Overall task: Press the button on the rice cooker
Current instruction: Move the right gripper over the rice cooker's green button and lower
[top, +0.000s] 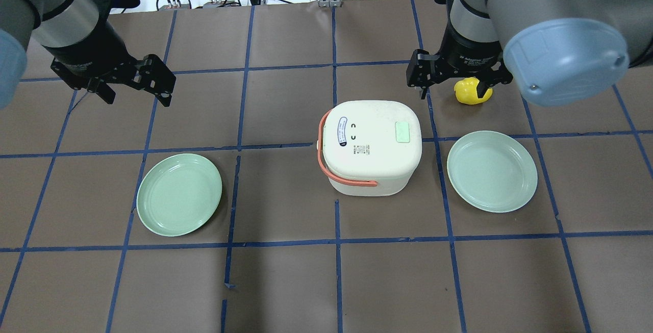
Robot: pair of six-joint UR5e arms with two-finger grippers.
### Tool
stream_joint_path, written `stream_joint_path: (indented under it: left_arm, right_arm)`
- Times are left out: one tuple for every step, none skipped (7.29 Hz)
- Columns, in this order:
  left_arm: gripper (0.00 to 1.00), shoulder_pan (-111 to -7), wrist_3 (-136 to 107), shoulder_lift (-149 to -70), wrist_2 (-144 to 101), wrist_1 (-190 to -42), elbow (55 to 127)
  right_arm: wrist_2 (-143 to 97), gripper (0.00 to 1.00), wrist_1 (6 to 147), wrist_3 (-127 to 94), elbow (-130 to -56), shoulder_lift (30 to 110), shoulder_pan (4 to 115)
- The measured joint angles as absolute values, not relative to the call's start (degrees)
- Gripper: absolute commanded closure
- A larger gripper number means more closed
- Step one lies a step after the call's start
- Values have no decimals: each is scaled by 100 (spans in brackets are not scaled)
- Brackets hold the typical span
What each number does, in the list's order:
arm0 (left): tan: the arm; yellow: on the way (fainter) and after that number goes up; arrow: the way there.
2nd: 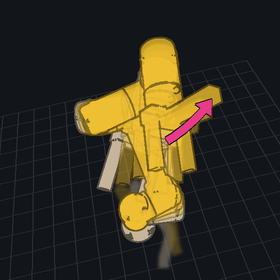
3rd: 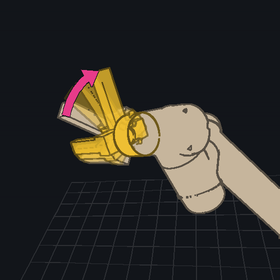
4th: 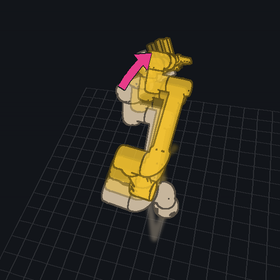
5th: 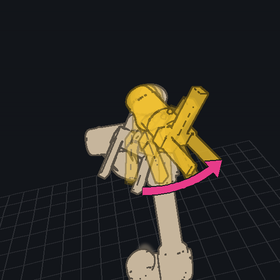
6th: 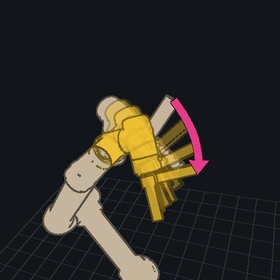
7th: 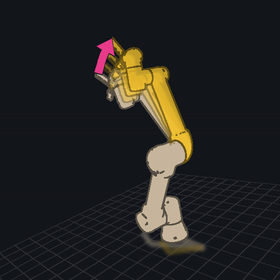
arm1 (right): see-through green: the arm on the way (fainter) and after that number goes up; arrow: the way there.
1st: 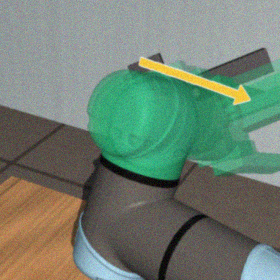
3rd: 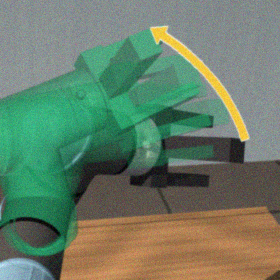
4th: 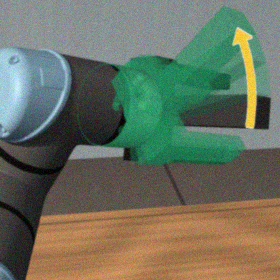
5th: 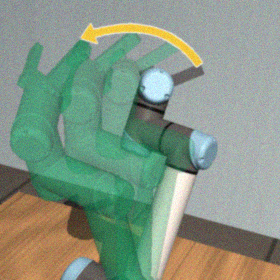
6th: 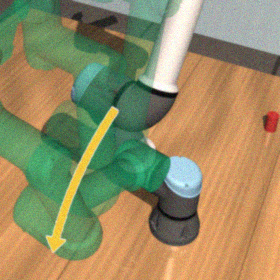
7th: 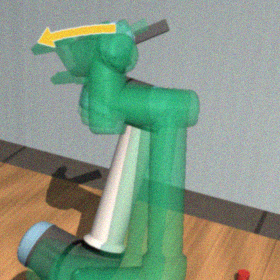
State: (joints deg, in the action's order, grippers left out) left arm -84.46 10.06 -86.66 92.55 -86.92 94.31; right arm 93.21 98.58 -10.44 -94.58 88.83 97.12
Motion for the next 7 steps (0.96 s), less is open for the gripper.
stream_joint_path:
  left_arm:
    - [0,-8446,1004,-8666,9255,-8692,9431]
    - [0,-8446,1003,-8666,9255,-8692,9431]
    - [0,-8446,1002,-8666,9255,-8692,9431]
    - [0,-8446,1002,-8666,9255,-8692,9431]
    - [0,-8446,1002,-8666,9255,-8692,9431]
    - [0,-8446,1004,-8666,9255,-8692,9431]
    - [0,-8446,1005,-8665,9255,-8692,9431]
  right_arm:
    - [9323,2,9855,-1194,-9453,8887,9809]
    - [9318,7,9861,-1450,-9452,8891,9946]
    - [9320,41,9973,-1651,-9468,8882,10093]
    - [9334,75,10184,-1722,-9502,8852,10181]
    - [9335,81,10266,-1734,-9541,8822,10218]
    - [9314,83,10257,-1732,-9608,8802,10233]
    - [9243,84,10302,-1713,-9713,8781,10236]
